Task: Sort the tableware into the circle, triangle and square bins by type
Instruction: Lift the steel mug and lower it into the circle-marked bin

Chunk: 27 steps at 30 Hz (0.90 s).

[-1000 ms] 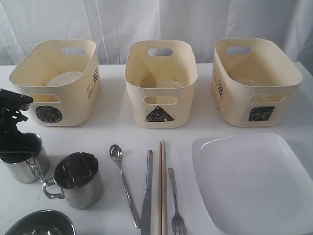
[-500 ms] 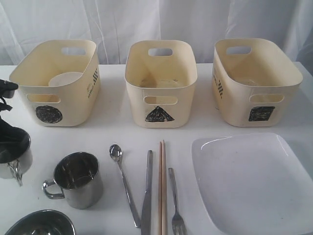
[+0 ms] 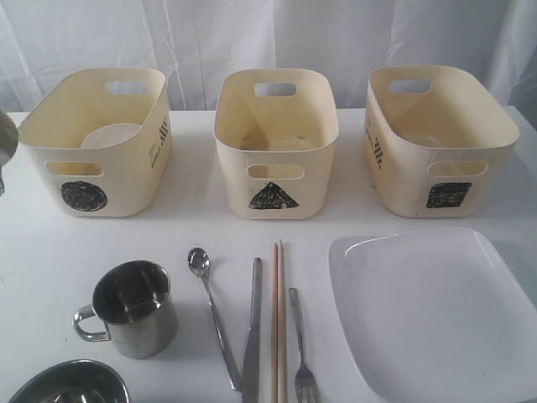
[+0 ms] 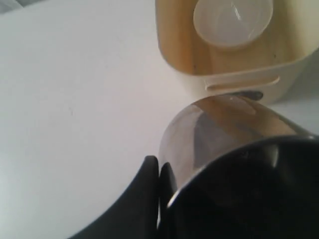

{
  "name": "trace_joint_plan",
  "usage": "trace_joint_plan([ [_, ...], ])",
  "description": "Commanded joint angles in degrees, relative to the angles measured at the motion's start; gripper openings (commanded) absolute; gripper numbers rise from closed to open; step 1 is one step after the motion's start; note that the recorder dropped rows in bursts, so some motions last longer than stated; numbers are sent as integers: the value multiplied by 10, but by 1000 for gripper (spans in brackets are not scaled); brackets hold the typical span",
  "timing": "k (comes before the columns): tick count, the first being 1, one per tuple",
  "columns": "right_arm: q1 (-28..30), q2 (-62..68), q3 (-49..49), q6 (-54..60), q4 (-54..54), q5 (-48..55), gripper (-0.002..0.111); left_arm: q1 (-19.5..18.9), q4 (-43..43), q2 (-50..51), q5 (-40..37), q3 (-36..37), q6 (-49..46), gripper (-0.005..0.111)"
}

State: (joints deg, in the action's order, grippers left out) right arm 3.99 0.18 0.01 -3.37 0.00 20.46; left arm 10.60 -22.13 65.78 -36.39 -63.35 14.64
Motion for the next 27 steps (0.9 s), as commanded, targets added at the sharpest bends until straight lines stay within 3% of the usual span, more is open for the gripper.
trace_joint_plan([
  [1,-3,-2,0,-2,0,-8,0,-3,13,-32,54,-7,1,0],
  [12,-3,-2,0,-2,0,-8,0,-3,28,-36,188,-7,4,0],
  [19,-3,-2,0,-2,0,-8,0,-3,28,-5,339,-7,35,0],
  [22,-3,-2,0,-2,0,-8,0,-3,5,37,447,-7,33,0],
  [25,-3,-2,0,-2,0,-8,0,-3,-29,85,548,-7,-9,0],
  [27,-3,-2,0,-2,0,-8,0,-3,-28,120,576,-7,-56,0],
])
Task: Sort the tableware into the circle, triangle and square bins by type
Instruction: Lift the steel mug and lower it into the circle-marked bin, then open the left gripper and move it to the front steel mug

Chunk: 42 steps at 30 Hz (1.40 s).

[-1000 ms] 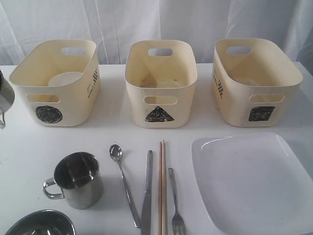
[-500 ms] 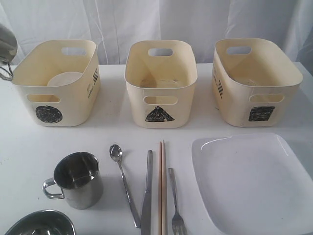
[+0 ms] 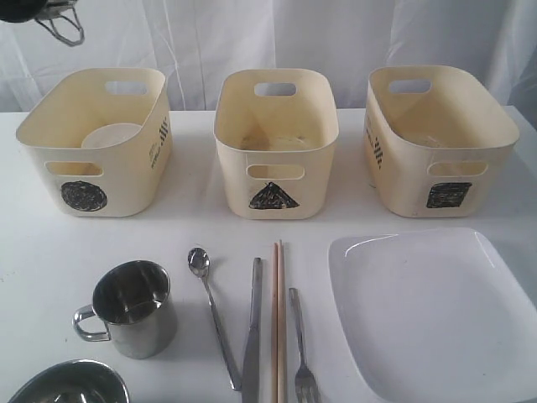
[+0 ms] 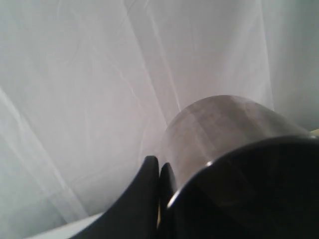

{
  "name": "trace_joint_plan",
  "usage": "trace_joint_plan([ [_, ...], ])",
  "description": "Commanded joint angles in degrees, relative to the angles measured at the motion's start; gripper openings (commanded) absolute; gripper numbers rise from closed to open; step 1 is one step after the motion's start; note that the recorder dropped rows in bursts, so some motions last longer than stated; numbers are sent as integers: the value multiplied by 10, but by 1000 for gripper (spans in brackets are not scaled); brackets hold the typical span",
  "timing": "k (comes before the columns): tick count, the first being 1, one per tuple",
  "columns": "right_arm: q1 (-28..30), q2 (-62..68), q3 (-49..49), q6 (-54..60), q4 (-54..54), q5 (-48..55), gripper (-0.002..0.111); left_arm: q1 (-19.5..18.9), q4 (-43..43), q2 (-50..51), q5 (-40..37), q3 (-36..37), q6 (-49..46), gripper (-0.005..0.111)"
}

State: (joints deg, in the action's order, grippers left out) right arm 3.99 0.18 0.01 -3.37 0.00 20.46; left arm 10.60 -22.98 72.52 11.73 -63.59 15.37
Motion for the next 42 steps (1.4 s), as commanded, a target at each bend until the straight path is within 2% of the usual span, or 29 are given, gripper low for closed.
trace_joint_plan([
  [1,-3,-2,0,-2,0,-8,0,-3,-11,67,93,-4,-81,0],
  [6,-3,-2,0,-2,0,-8,0,-10,143,158,67,-4,-212,0],
  [9,-3,-2,0,-2,0,-8,0,-14,212,191,71,-4,-218,0],
  [19,-3,-2,0,-2,0,-8,0,-14,226,210,73,-4,-218,2],
  [21,-3,-2,0,-2,0,-8,0,-14,226,210,79,-4,-218,10],
  [23,-3,-2,0,-2,0,-8,0,-14,226,210,96,-4,-218,25],
  [24,-3,-2,0,-2,0,-8,0,-14,226,210,107,-4,-218,34],
  [25,-3,-2,0,-2,0,-8,0,-14,226,210,137,-4,-216,51],
  [28,-3,-2,0,-2,0,-8,0,-14,226,210,161,-4,-212,66],
  [31,-3,-2,0,-2,0,-8,0,-13,226,207,158,-4,-211,70],
  [33,-3,-2,0,-2,0,-8,0,-13,226,196,141,-4,-174,70],
  [35,-3,-2,0,-2,0,-8,0,-13,226,188,94,-4,-138,70],
  [38,-3,-2,0,-2,0,-8,0,-13,226,188,39,-4,-137,70],
  [42,-3,-2,0,-2,0,-8,0,-13,226,171,35,-4,-137,70],
])
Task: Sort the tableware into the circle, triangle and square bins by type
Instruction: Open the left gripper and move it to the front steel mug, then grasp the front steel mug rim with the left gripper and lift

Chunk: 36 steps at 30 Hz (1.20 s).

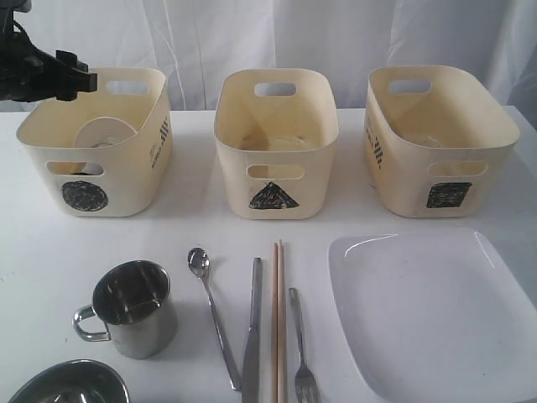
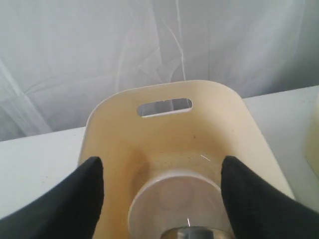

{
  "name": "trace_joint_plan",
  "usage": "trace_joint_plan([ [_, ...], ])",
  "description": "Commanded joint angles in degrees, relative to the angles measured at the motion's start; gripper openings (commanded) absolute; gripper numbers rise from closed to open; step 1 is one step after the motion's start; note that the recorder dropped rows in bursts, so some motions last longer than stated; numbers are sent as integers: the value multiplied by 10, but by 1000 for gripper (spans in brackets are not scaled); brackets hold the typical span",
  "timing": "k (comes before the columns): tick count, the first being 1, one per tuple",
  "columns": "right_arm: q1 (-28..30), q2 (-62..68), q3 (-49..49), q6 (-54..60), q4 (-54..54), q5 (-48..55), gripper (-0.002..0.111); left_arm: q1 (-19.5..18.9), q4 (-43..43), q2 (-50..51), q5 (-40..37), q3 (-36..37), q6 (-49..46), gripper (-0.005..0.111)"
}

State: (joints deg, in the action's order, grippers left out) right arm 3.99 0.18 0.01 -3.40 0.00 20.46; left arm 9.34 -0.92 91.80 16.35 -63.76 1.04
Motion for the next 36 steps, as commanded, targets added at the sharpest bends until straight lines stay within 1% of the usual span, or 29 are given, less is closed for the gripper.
trace_joint_plan([
  [1,-3,-2,0,-1,0,-8,0,0,5,-30,-14,-2,6,70],
  [3,-3,-2,0,-1,0,-8,0,0,5,-64,-62,-2,6,70],
  [5,-3,-2,0,-1,0,-8,0,0,5,-93,-137,-2,16,70],
  [6,-3,-2,0,-1,0,-8,0,0,5,-110,-190,-2,31,70],
  [7,-3,-2,0,-1,0,-8,0,0,9,-137,-304,-2,63,70],
  [8,-3,-2,0,-1,0,-8,0,0,16,-149,-363,-2,77,70],
  [9,-3,-2,0,-1,0,-8,0,0,45,-162,-467,-2,97,70],
  [10,-3,-2,0,-1,0,-8,0,0,59,-163,-503,-2,95,70],
  [11,-3,-2,0,-1,0,-8,0,0,91,-163,-569,7,78,70],
  [12,-3,-2,0,-1,0,-8,0,0,114,-163,-599,24,44,70],
  [13,-3,-2,0,-1,0,-8,0,0,130,-163,-609,39,10,70],
  [15,-3,-2,0,-1,0,-8,0,0,178,-163,-610,84,-64,70],
  [16,-3,-2,0,-1,0,-8,0,0,222,-163,-588,116,-128,70],
  [17,-3,-2,0,-1,0,-8,0,0,254,-163,-568,135,-166,70],
  [18,-3,-2,0,-1,0,-8,0,0,324,-163,-527,168,-239,70],
  [19,-3,-2,0,-1,0,-8,0,0,370,-163,-503,182,-282,70],
  [20,-3,-2,0,-1,0,-8,0,0,459,-163,-465,201,-366,70],
  [22,-3,-2,0,-1,0,-8,0,0,546,-163,-440,219,-460,70],
  [23,-3,-2,0,-1,0,-8,0,0,569,-163,-439,225,-490,70],
  [25,-3,-2,0,-1,0,-8,0,0,592,-163,-442,230,-540,70],
  [28,-3,-2,0,-1,0,-8,0,0,588,-163,-437,237,-556,70],
  [29,-3,-2,0,-1,0,-8,0,0,587,-163,-411,247,-581,70],
  [32,-3,-2,0,-1,0,-8,0,0,587,-163,-358,277,-599,70],
  [34,-3,-2,0,-1,0,-8,0,0,587,-163,-336,295,-599,70],
  [36,-3,-2,0,-1,0,-8,0,0,587,-163,-338,302,-599,70],
])
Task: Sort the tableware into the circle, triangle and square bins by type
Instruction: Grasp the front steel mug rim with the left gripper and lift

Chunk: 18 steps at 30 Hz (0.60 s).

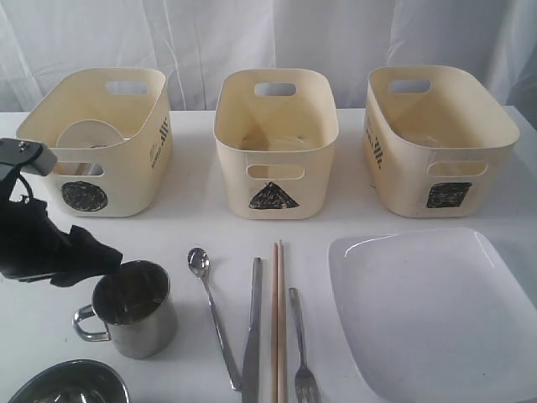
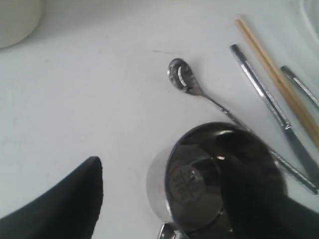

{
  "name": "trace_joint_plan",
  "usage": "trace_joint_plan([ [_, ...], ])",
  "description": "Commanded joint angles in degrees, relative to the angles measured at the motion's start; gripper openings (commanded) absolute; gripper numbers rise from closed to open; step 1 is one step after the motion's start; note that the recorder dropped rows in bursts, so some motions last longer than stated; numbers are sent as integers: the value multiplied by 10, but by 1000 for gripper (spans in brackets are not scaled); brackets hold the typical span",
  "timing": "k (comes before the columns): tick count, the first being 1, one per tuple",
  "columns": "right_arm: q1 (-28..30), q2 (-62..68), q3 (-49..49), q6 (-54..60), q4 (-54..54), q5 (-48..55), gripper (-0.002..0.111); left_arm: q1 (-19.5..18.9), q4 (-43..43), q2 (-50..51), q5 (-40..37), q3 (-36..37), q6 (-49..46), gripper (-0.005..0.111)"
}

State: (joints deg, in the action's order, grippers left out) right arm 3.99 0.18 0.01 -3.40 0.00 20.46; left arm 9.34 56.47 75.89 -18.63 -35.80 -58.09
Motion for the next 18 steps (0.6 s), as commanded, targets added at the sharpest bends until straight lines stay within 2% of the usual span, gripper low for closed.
trace_joint_plan([
  [1,-3,-2,0,-1,0,-8,0,0,16,-4,9,24,-8,70],
  [5,-3,-2,0,-1,0,-8,0,0,12,-4,-5,24,-14,70],
  [8,-3,-2,0,-1,0,-8,0,0,9,-2,2,38,-60,70],
  [18,-3,-2,0,-1,0,-8,0,0,22,64,4,51,-112,70],
])
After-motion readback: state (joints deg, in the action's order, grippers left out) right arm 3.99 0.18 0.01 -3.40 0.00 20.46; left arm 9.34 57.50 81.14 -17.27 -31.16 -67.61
